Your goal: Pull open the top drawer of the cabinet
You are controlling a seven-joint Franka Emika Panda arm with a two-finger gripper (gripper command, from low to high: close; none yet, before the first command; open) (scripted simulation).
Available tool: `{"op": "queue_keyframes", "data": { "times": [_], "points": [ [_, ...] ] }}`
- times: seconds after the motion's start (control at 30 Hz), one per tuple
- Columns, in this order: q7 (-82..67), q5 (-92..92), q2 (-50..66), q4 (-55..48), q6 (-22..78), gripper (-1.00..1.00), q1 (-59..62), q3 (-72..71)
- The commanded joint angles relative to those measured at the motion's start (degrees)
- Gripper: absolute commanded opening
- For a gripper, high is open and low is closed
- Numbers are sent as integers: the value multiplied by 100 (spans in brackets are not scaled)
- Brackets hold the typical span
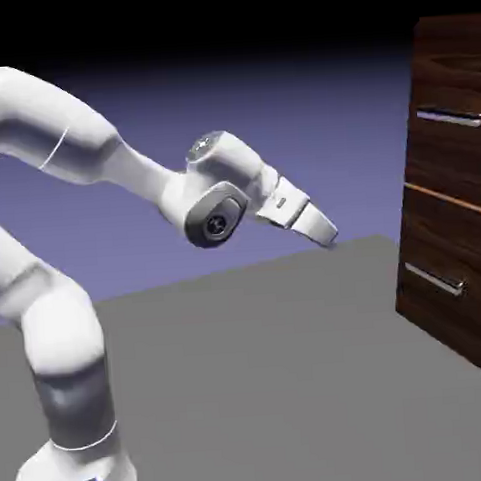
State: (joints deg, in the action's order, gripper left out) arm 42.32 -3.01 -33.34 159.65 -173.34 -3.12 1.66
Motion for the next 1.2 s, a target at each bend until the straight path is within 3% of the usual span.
{"op": "queue_keyframes", "data": {
  "times": [0.0, 1.17],
  "points": [
    [-11, -250, -56, -112, 55, 0, -202, 138],
    [-408, -8971, -2020, -4021, 1981, 0, -7270, 4943]
  ]
}}
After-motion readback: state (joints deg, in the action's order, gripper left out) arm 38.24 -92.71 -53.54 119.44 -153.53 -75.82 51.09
